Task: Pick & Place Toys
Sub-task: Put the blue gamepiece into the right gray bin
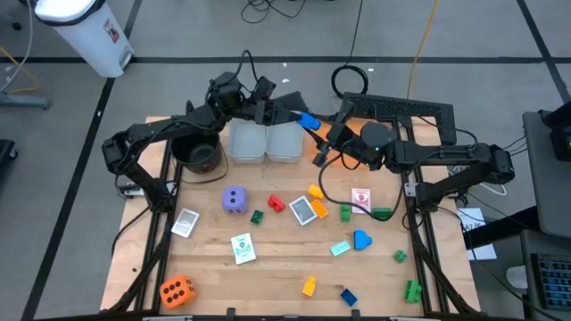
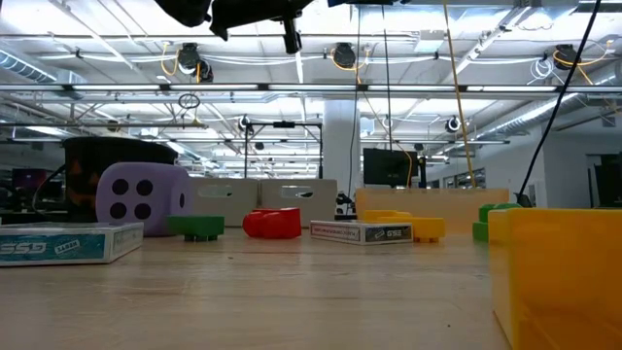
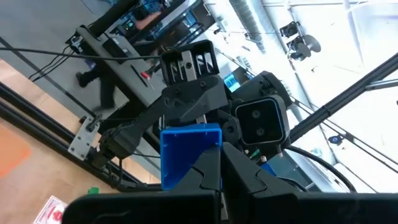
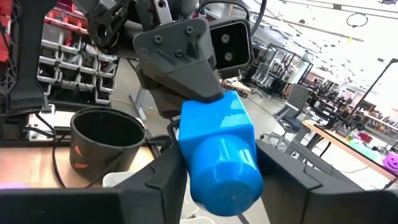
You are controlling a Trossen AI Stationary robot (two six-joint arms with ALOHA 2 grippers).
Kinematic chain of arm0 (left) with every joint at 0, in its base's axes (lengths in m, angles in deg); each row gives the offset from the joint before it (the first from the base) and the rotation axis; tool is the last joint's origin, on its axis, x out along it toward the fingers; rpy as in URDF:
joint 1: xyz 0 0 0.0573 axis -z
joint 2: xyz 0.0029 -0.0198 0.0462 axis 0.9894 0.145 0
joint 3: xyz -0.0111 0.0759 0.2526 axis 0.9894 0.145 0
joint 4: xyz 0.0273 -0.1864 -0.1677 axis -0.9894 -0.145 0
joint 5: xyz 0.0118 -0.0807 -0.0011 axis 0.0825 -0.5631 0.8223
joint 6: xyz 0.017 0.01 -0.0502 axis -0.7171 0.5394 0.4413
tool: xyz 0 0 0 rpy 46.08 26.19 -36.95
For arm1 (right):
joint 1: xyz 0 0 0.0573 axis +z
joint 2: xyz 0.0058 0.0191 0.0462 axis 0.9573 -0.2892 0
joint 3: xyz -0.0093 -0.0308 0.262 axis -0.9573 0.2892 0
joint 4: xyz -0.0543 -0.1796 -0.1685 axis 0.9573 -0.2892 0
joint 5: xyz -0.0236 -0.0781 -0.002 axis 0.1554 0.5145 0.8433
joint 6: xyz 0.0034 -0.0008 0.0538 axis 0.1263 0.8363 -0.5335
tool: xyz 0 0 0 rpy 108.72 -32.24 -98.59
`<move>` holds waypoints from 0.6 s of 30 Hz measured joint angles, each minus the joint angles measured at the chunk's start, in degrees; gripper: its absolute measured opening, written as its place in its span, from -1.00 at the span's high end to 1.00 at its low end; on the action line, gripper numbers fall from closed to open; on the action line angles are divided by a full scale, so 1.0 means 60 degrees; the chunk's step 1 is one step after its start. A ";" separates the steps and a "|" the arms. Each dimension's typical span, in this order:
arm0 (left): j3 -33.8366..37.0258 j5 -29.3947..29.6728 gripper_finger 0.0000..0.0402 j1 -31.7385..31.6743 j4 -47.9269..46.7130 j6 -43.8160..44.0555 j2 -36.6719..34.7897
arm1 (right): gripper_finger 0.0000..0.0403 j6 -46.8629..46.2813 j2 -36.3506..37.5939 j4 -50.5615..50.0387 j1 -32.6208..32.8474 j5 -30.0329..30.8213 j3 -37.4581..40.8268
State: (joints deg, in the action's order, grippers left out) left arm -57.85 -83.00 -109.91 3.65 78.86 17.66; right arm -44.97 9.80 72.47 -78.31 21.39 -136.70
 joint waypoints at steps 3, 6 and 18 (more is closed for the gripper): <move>0.0000 0.0000 1.00 0.0000 -0.0007 -0.0012 0.0000 | 0.26 0.0011 0.0000 0.0004 0.0000 -0.0004 0.0000; 0.0000 0.0000 1.00 0.0001 -0.0024 -0.0024 0.0000 | 0.27 0.0015 0.0000 0.0004 0.0000 -0.0004 0.0000; 0.0000 0.0073 0.79 0.0011 -0.0047 -0.0454 0.0000 | 0.29 0.0001 0.0000 0.0069 0.0000 0.0030 0.0000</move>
State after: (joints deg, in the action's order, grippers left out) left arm -57.85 -82.57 -109.85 3.36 76.13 17.66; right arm -44.96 9.80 72.89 -78.31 21.57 -136.70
